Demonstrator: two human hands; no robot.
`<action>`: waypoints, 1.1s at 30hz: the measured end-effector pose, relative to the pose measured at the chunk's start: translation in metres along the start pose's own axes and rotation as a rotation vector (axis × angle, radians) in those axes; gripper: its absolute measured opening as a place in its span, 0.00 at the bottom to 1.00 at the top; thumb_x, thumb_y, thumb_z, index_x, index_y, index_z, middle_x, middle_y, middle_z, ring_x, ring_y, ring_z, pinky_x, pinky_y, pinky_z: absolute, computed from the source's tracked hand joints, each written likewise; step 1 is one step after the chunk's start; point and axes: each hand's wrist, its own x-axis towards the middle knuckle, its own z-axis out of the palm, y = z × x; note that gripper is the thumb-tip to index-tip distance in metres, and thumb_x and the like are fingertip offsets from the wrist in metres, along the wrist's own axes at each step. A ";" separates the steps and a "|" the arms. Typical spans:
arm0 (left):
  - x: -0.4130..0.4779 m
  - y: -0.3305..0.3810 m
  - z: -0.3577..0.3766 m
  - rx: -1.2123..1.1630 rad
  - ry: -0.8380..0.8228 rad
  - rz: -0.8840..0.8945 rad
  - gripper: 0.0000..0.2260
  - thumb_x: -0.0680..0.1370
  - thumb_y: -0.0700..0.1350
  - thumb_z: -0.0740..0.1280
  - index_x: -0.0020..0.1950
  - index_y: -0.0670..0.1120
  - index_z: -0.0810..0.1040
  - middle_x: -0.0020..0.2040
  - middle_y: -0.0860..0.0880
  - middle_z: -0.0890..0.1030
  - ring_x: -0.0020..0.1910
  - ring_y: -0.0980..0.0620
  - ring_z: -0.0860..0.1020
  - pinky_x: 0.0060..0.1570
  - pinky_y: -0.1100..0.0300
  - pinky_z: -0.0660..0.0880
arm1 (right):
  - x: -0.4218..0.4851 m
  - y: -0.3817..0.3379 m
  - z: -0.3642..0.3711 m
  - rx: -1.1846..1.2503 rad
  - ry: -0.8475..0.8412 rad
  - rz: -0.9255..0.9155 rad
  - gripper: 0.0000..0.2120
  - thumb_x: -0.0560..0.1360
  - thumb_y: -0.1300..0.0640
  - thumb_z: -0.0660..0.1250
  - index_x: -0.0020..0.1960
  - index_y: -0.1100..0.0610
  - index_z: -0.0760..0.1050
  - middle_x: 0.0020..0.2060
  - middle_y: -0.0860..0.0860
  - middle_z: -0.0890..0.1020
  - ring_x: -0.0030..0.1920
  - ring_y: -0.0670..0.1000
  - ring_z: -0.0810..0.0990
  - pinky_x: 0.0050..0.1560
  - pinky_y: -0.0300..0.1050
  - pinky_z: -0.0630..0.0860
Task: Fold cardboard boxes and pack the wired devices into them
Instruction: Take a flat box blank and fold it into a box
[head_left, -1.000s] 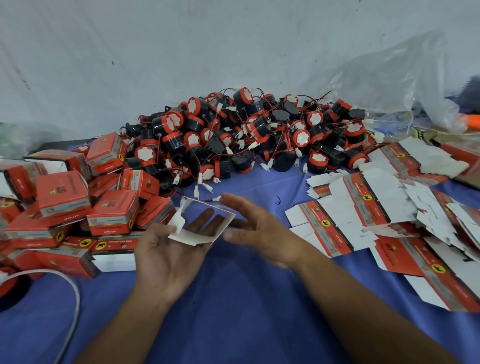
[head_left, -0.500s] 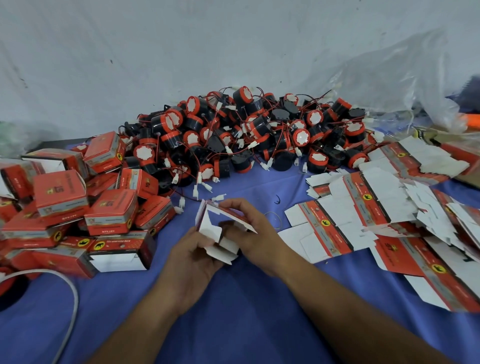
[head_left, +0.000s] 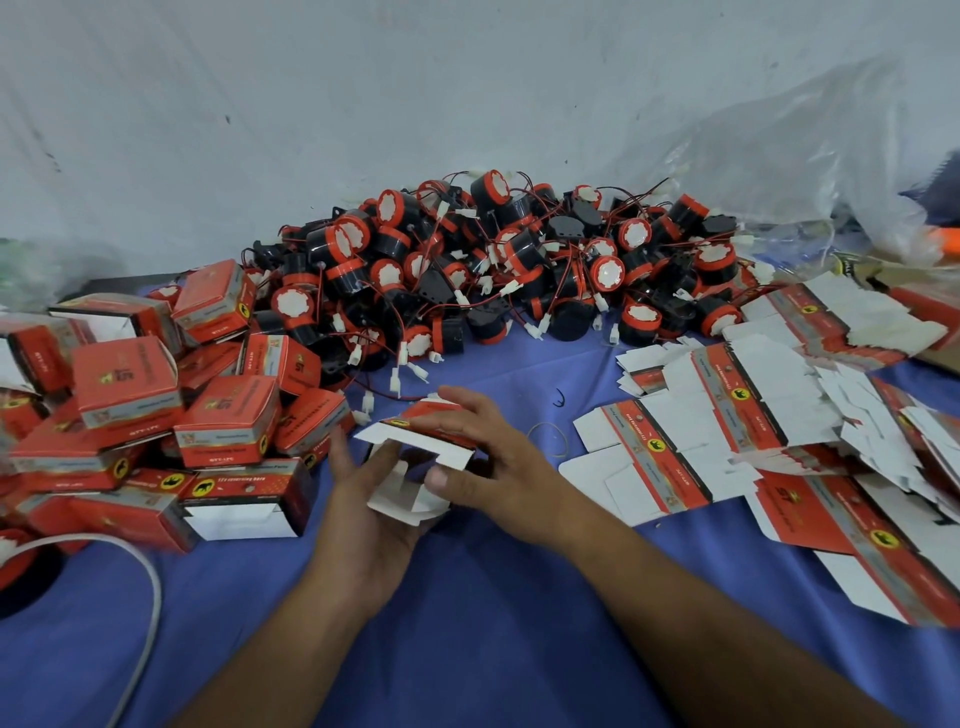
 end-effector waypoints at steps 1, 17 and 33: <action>0.000 0.000 0.001 0.015 -0.019 0.007 0.28 0.74 0.45 0.66 0.74 0.54 0.67 0.58 0.44 0.83 0.55 0.42 0.83 0.47 0.46 0.81 | 0.001 0.001 0.001 -0.013 0.011 -0.002 0.21 0.75 0.57 0.74 0.66 0.49 0.76 0.69 0.46 0.73 0.77 0.45 0.59 0.75 0.49 0.64; -0.007 0.000 0.014 0.275 -0.259 0.050 0.50 0.59 0.59 0.83 0.76 0.57 0.63 0.66 0.41 0.79 0.63 0.39 0.79 0.60 0.46 0.78 | 0.006 -0.001 -0.002 0.296 0.246 0.227 0.08 0.79 0.61 0.70 0.56 0.53 0.78 0.55 0.58 0.82 0.52 0.56 0.84 0.51 0.51 0.81; -0.006 0.004 0.014 0.041 -0.231 -0.058 0.40 0.68 0.62 0.76 0.76 0.54 0.66 0.69 0.44 0.76 0.65 0.45 0.77 0.55 0.55 0.79 | 0.010 0.004 -0.010 0.410 0.222 0.202 0.10 0.69 0.57 0.72 0.48 0.45 0.80 0.61 0.38 0.74 0.62 0.50 0.78 0.62 0.57 0.75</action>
